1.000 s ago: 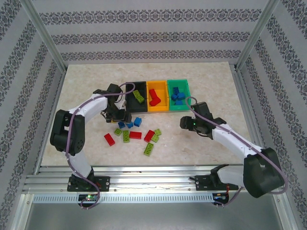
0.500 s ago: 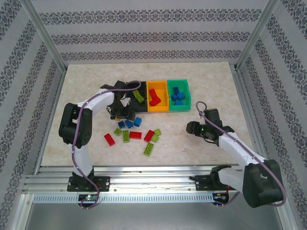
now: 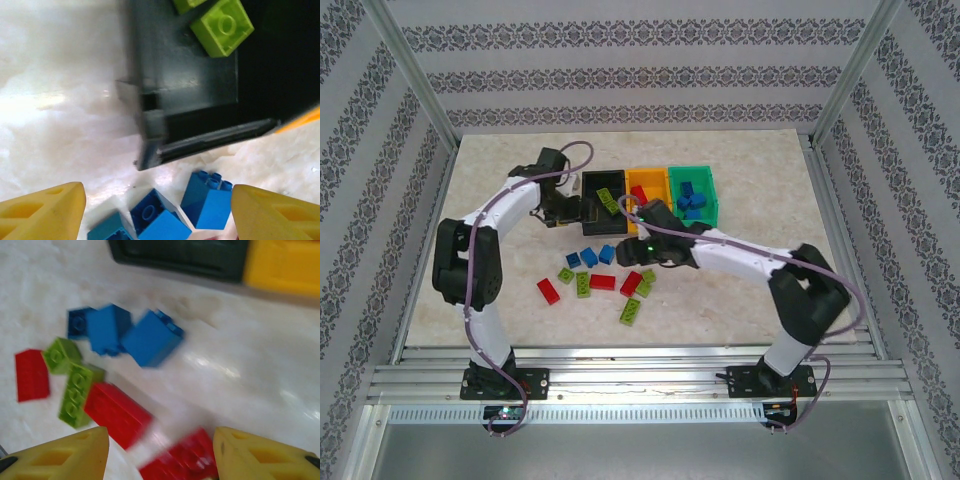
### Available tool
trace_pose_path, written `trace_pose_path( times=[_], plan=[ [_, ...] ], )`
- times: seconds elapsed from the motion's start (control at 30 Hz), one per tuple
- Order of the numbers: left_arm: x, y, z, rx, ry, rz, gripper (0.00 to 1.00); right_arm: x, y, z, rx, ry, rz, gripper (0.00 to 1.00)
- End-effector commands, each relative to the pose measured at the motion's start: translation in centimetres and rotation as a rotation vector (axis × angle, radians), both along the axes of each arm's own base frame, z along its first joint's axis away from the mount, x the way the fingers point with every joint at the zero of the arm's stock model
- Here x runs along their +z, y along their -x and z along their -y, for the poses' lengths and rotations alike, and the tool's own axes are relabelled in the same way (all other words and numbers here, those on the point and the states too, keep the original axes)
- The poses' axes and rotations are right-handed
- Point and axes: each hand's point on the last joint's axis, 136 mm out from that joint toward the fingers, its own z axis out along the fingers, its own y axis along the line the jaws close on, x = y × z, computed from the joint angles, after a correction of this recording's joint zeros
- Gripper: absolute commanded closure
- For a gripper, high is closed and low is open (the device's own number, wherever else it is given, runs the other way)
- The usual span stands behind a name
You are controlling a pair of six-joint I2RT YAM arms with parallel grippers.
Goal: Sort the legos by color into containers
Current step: Pick up the lego from the center of the table.
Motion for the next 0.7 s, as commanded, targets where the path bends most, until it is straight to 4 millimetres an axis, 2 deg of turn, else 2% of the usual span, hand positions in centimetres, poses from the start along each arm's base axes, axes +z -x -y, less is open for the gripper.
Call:
trace_pose_path(
  times=[0.0, 0.13, 0.27, 0.5, 0.67],
  plan=[
    [2.1, -1.3, -1.3, 0.107, 0.14, 0.053, 0.23, -1.0, -0.9, -2.3, -0.024, 0.031, -0.027, 0.42],
    [1.8, -1.0, -2.3, 0.105, 0.119, 0.047, 0.23, -2.5, -2.0, -4.0, -0.037, 0.078, -0.053, 0.42],
    [0.7, -0.4, -1.9, 0.103, 0.131, 0.008, 0.23, -4.3, -3.0, -3.9, -0.057, 0.156, -0.044, 0.42],
    [1.2, -0.5, -1.8, 0.095, 0.131, 0.02, 0.23, -7.4, -3.0, -4.3, -0.068, 0.183, -0.095, 0.42],
    [1.3, -0.5, -1.8, 0.085, 0.123, 0.028, 0.23, -8.4, -3.2, -4.8, -0.058, 0.193, -0.107, 0.42]
  ],
)
